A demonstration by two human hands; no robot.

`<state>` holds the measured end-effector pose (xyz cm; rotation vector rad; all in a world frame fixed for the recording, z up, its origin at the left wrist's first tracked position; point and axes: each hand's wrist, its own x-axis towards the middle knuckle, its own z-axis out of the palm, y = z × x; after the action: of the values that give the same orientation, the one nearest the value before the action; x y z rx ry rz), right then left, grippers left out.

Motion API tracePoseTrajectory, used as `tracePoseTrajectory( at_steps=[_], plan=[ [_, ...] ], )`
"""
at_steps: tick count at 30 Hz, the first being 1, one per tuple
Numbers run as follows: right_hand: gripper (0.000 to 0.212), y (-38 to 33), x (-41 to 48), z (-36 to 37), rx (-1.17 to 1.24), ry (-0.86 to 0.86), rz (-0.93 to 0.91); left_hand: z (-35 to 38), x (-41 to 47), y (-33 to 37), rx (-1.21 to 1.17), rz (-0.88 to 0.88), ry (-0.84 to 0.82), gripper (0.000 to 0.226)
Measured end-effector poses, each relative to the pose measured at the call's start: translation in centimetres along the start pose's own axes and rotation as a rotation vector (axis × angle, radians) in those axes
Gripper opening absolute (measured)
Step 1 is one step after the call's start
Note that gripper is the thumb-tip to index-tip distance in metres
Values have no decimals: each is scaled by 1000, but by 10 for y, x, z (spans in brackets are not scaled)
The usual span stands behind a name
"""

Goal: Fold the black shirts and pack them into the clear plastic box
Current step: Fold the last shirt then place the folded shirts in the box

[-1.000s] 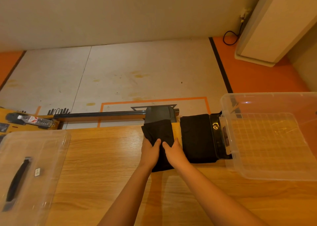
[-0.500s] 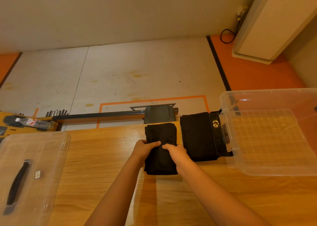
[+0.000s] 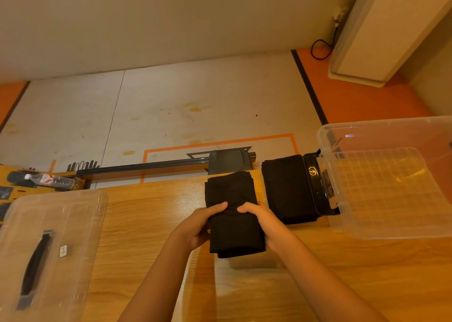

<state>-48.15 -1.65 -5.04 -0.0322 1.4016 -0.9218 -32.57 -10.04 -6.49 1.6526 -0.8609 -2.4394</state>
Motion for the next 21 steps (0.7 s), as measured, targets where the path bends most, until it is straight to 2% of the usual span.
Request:
tracePoseTrajectory(
  at_steps=[2, 6, 10, 13, 15, 18, 21],
  plan=[
    [48, 0, -7, -1, 40, -40, -22, -1, -5, 1, -32, 14, -32, 65],
    [45, -6, -24, 0, 82, -93, -98, 2, -23, 11, -12, 32, -20, 60],
    [59, -15, -43, -3, 94, -162, -167, 10, -37, 20, -3, 55, -70, 55],
    [59, -21, -56, -5, 100, -174, -221, 23, -45, 24, -53, 93, -130, 48],
    [59, -24, -63, -9, 112, -157, -254, 31, -49, 27, -33, 181, -146, 47],
    [58, -28, -68, -17, 92, -120, -280, 42, -50, 32, 49, 310, -137, 71],
    [55, -34, -73, -31, 56, -89, -299, 58, -53, 41, 102, 392, -144, 80]
  ],
)
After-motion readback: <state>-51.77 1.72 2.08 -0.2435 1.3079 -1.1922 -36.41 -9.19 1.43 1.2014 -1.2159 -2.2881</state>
